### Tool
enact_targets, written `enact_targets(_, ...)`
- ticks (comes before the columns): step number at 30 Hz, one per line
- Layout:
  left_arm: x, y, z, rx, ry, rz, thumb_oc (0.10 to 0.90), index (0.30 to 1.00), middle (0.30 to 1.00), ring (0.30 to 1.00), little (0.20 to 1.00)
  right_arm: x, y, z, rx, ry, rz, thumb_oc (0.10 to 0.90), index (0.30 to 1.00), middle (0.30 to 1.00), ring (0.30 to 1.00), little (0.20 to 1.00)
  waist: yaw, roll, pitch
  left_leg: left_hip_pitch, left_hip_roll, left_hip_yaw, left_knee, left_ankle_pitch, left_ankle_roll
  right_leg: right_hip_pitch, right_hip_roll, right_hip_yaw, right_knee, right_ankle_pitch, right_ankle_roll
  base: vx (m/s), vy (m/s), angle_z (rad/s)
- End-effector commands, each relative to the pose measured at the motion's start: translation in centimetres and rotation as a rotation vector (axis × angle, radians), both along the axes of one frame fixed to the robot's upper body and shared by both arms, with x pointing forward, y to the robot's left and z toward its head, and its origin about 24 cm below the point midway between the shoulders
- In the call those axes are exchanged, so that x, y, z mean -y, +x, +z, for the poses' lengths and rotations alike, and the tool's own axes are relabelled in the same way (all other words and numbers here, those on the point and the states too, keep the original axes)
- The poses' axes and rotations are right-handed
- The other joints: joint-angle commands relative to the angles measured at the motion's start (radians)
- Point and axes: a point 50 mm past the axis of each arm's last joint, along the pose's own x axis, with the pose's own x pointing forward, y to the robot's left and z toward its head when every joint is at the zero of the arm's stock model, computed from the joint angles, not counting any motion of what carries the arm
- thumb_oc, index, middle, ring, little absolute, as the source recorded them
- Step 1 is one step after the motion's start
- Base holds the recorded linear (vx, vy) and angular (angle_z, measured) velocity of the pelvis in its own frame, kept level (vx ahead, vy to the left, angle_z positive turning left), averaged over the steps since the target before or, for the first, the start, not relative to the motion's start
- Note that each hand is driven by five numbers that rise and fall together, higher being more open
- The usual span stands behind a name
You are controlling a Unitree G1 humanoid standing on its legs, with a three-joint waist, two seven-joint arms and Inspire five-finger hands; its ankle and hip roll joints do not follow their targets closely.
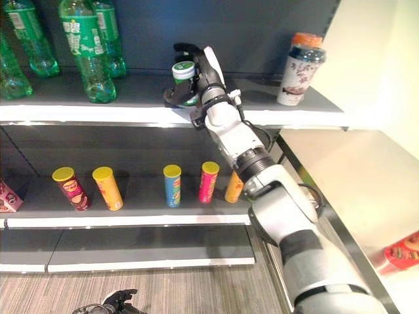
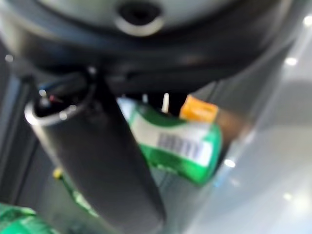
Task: Put the goods on the table back onto the shelves and tidy them up.
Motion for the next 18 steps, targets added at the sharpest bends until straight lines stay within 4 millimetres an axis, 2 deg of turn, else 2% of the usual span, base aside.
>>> enact_targets(1,-1.5,2.1,0.7,0.055,0.058,-0.001,0.800,0.900,0.900,0.900,0.900,2.5,-1.8,8.2,0.313,0.041,-0.057,0.800,0.900,0.900,0.900,0.900,0.022,-0.022,0.037,0.065,-0.018,-0.001,0.010,-0.157,0.002,0.049,-0.037,0.001,0.034,0.009,0.016,0.00,0.000,0.00)
enact_targets(6,-1.6,1.7,0.7,0.050,0.058,0.021,0.800,0.900,0.900,0.900,0.900,4.5,-3.2,9.8,0.392,0.054,-0.060,0.800,0.900,0.900,0.900,0.900,0.012,-0.020,0.038,0.071,-0.018,0.009,0.010,-0.161,-0.001,0.047,-0.038,0.002,0.037,0.006,0.018,0.00,0.000,0.00)
enact_targets(10,-1.7,1.5,0.6,0.048,0.057,0.028,0.800,0.900,0.900,0.900,0.900,5.1,-4.2,10.6,0.442,0.045,-0.045,0.800,0.900,0.900,0.900,0.900,0.007,-0.019,0.039,0.074,-0.017,0.015,0.010,-0.161,-0.002,0.047,-0.038,0.005,0.036,0.005,0.019,0.00,-0.006,-0.04)
enact_targets(14,-1.4,1.4,0.6,0.050,0.058,0.038,0.800,0.900,0.900,0.900,0.900,5.7,-6.7,11.2,0.576,-0.008,-0.049,0.800,0.900,0.900,0.900,0.900,0.001,-0.012,0.038,0.076,-0.013,0.018,0.010,-0.164,-0.001,0.049,-0.040,0.000,0.033,0.001,0.021,0.00,-0.011,-0.05)
enact_targets(18,-1.2,1.6,0.6,0.065,0.064,0.044,0.800,0.900,0.900,0.900,0.900,5.2,-9.1,11.3,0.686,0.003,0.016,0.800,0.900,0.900,0.900,0.900,-0.001,-0.007,0.039,0.075,-0.012,0.017,0.010,-0.165,0.001,0.048,-0.041,-0.002,0.037,-0.001,0.022,-0.03,-0.006,-0.02)
